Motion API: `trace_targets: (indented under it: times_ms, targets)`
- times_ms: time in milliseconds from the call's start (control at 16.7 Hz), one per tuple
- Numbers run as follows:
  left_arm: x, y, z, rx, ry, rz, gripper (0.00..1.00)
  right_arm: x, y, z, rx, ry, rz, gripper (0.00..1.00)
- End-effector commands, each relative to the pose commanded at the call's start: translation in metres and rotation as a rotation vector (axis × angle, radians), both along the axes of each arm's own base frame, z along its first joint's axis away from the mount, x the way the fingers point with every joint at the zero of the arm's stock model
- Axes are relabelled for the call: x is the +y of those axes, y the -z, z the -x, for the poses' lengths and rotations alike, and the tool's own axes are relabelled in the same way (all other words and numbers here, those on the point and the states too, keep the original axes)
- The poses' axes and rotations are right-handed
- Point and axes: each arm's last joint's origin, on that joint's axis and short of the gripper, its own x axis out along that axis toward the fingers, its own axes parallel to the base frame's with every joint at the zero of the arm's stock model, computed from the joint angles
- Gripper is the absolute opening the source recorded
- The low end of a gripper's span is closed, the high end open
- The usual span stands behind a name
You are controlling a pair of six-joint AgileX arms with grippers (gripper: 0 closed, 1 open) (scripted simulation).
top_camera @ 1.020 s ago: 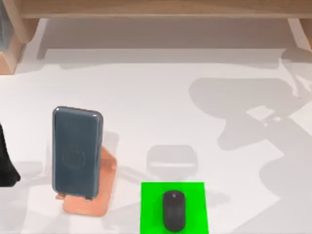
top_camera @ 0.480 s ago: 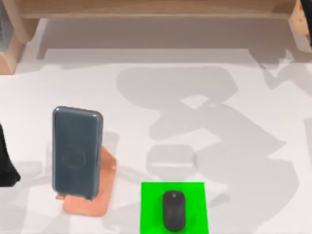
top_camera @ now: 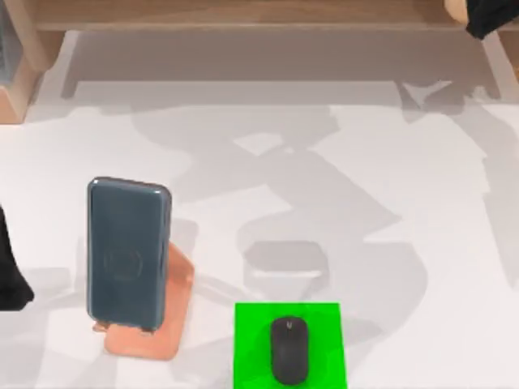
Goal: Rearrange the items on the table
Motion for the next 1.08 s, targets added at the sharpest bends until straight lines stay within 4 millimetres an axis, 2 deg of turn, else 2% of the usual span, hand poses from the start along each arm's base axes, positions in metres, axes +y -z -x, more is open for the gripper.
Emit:
trace_targets:
  times_ms: [240, 480, 780, 960, 1080]
  targets:
    - [0.000, 0.000, 0.000, 0.000, 0.000, 0.000, 1.00, 0.038, -0.007, -0.020, 0.057, 0.110, -0.057, 0.00]
    - [0.000, 0.000, 0.000, 0.000, 0.000, 0.000, 1.00, 0.087, -0.015, -0.036, 0.141, 0.278, -0.107, 0.00]
    - [0.000, 0.000, 0.000, 0.000, 0.000, 0.000, 1.00, 0.153, -0.025, -0.041, 0.231, 0.463, -0.123, 0.00]
    - [0.000, 0.000, 0.000, 0.000, 0.000, 0.000, 1.00, 0.175, -0.024, -0.040, 0.262, 0.533, -0.115, 0.00]
    - [0.000, 0.000, 0.000, 0.000, 0.000, 0.000, 1.00, 0.181, -0.022, -0.040, 0.272, 0.552, -0.110, 0.00]
